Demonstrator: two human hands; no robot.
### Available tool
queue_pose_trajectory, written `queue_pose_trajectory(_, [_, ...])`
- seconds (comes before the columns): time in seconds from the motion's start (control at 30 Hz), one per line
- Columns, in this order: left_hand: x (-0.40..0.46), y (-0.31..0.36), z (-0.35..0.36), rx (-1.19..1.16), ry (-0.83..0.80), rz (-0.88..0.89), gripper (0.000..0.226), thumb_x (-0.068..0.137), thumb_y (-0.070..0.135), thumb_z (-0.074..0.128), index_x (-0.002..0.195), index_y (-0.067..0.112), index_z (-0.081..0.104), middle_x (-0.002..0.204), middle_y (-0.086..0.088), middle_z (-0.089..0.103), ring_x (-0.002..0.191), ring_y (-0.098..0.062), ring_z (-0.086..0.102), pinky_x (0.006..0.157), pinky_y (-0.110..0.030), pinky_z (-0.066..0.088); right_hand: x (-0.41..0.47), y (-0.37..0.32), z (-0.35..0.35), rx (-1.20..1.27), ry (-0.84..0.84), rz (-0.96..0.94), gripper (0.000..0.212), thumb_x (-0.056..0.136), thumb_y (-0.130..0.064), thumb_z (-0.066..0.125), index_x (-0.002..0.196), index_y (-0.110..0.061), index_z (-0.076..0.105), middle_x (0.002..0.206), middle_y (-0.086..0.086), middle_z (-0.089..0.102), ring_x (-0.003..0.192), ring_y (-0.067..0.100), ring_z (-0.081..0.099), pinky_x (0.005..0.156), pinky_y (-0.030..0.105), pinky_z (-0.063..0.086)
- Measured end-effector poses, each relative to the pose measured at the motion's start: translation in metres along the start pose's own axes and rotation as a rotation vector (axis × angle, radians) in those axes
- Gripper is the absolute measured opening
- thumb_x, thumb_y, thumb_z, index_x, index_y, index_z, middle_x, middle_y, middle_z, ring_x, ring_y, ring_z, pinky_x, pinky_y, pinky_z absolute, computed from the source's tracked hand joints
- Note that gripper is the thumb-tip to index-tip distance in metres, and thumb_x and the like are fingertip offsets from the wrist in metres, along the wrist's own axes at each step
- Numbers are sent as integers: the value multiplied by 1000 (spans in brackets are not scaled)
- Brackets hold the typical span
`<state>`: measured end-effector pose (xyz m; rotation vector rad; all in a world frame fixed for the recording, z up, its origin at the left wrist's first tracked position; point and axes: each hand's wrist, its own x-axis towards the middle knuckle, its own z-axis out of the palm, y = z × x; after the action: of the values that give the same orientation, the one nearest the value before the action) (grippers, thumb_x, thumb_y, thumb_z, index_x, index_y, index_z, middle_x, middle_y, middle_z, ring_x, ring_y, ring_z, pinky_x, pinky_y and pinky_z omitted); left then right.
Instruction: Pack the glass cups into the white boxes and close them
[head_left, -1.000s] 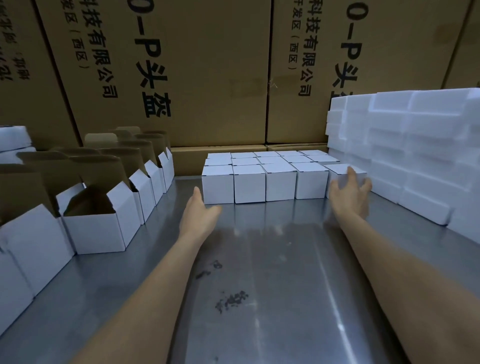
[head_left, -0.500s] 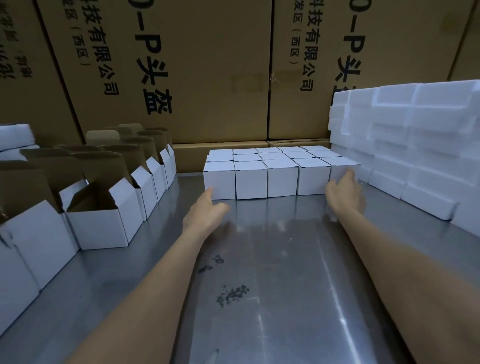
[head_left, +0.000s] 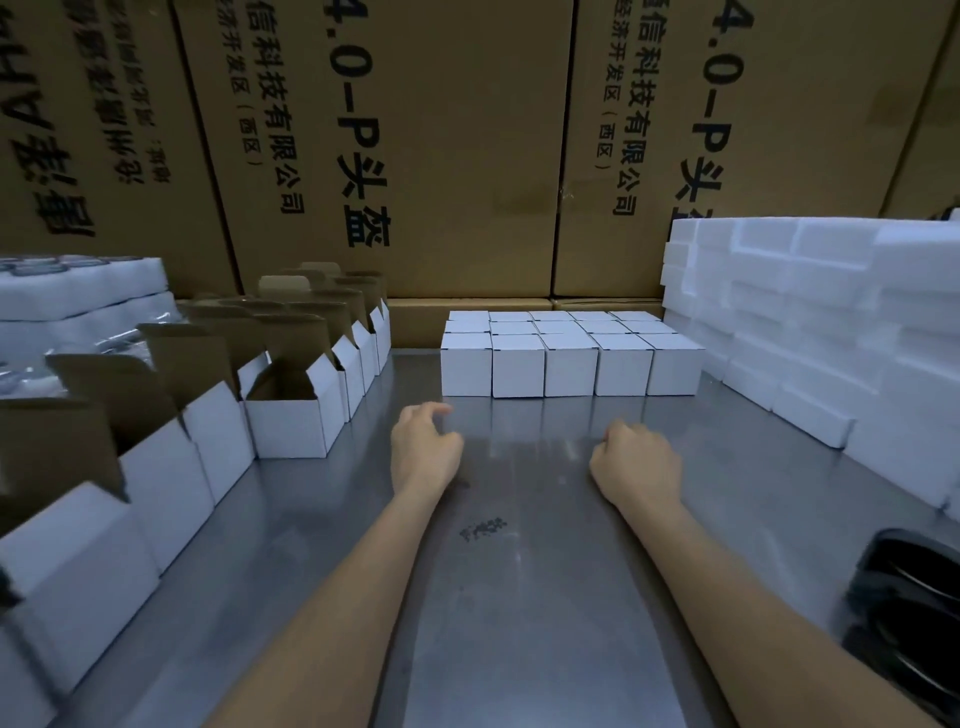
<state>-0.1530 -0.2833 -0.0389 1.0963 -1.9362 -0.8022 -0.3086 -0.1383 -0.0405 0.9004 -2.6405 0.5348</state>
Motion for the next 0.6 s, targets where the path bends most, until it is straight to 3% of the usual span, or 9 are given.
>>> queue_pose_trajectory(0.1, [-15, -7, -25, 146, 129, 0, 34, 86, 9, 58, 119, 17, 60, 137, -5, 42, 126, -24, 42, 102, -37, 42, -30, -7, -11, -23, 2, -71, 25, 91, -18, 41, 107, -7, 57, 114, 12, 61, 108, 31, 54, 75, 33, 44])
queue_pose_trajectory(0.2, [-20, -20, -55, 378, 249, 33, 37, 88, 16, 62, 125, 17, 56, 149, -10, 27, 138, -29, 25, 112, -41, 27, -55, -7, -19, -42, 10, -123, 25, 92, -20, 40, 108, -11, 57, 113, 7, 61, 107, 28, 53, 73, 32, 43])
queue_pose_trajectory(0.33, [-19, -33, -81, 534, 322, 92, 43, 91, 22, 59, 134, 20, 52, 154, -13, 17, 141, -34, 18, 115, -47, 17, -77, -6, -26, -48, 23, -172, 25, 92, -23, 40, 108, -15, 58, 111, 3, 62, 105, 25, 53, 67, 30, 38])
queue_pose_trajectory(0.5, [-21, -32, -83, 564, 265, 75, 50, 92, 31, 56, 141, 22, 45, 156, -15, 15, 145, -34, 9, 118, -48, 5, -85, -7, -30, -43, 9, -173, 26, 93, -24, 39, 111, -17, 57, 112, 2, 61, 106, 24, 53, 67, 30, 36])
queue_pose_trajectory(0.6, [-25, -30, -83, 647, 237, 132, 53, 92, 28, 54, 142, 15, 42, 151, -14, 29, 143, -32, 16, 119, -48, 8, -86, -8, -32, -40, 8, -175, 25, 94, -24, 40, 111, -17, 57, 111, 2, 61, 105, 24, 53, 65, 30, 32])
